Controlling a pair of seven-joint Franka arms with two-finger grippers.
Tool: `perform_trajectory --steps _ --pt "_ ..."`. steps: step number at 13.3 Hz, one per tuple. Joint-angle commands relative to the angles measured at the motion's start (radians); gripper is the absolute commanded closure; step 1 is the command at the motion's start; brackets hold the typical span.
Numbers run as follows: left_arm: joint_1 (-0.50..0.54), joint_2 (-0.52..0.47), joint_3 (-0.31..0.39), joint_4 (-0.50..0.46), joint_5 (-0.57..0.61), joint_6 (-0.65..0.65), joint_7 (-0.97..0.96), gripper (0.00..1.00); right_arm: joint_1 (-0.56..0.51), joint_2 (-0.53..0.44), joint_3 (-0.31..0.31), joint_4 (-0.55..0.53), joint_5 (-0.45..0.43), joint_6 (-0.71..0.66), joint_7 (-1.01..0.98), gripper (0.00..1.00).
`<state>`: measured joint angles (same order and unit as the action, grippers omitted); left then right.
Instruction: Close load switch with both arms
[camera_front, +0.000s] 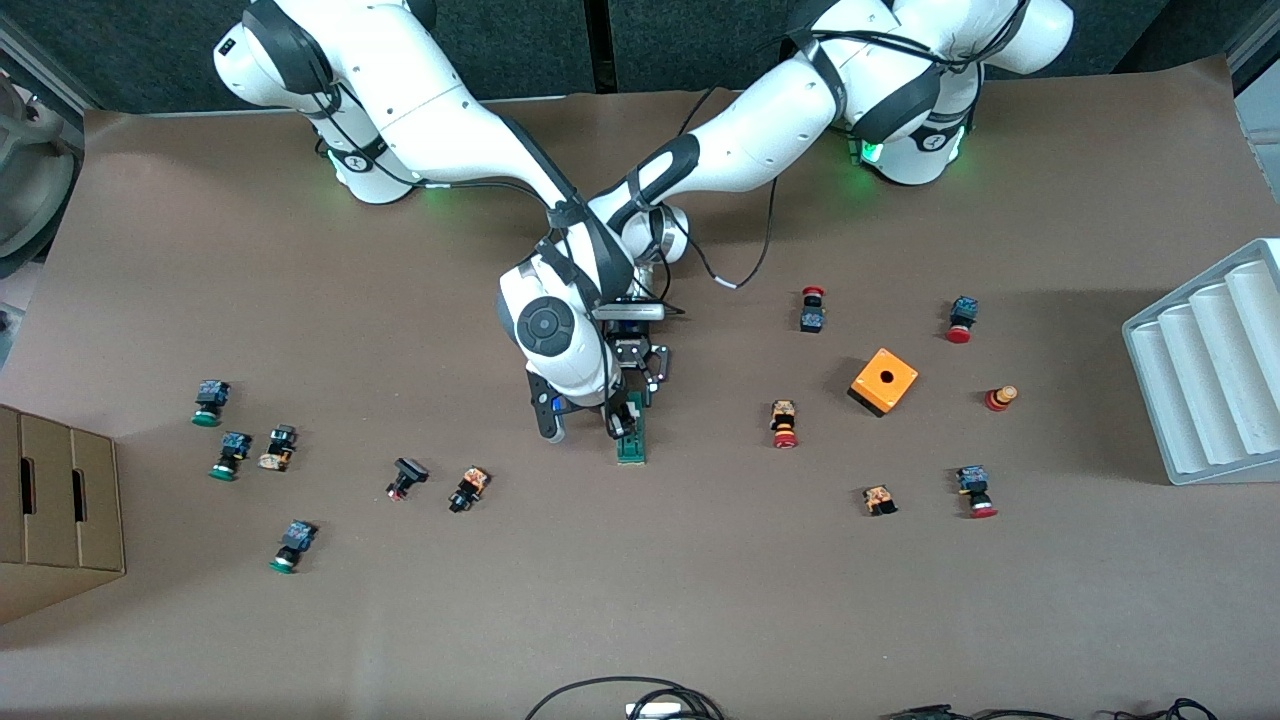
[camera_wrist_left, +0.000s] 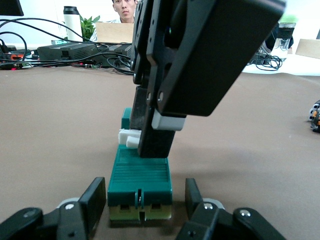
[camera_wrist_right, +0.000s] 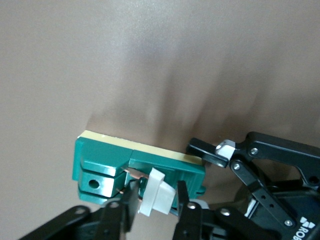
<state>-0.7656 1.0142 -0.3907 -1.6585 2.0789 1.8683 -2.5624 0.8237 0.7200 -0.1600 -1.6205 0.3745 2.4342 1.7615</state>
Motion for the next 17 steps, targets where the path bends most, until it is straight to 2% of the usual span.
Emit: perform_trajectory --steps 1,14,17 --pt "-0.018 0.032 0.004 0.020 0.009 0.002 -0.028 0.28 -0.009 -0.017 -0.003 -0.016 0.024 0.025 -0.027 0.71" --pt "-0.018 0.030 0.003 0.020 0.009 0.003 -0.028 0.28 -0.054 -0.010 0.004 0.063 0.064 -0.027 -0.011 0.71" --pt "-0.017 0.029 0.003 0.020 0.009 0.003 -0.028 0.28 -0.054 -0.002 0.005 0.070 0.064 -0.027 -0.007 0.73"
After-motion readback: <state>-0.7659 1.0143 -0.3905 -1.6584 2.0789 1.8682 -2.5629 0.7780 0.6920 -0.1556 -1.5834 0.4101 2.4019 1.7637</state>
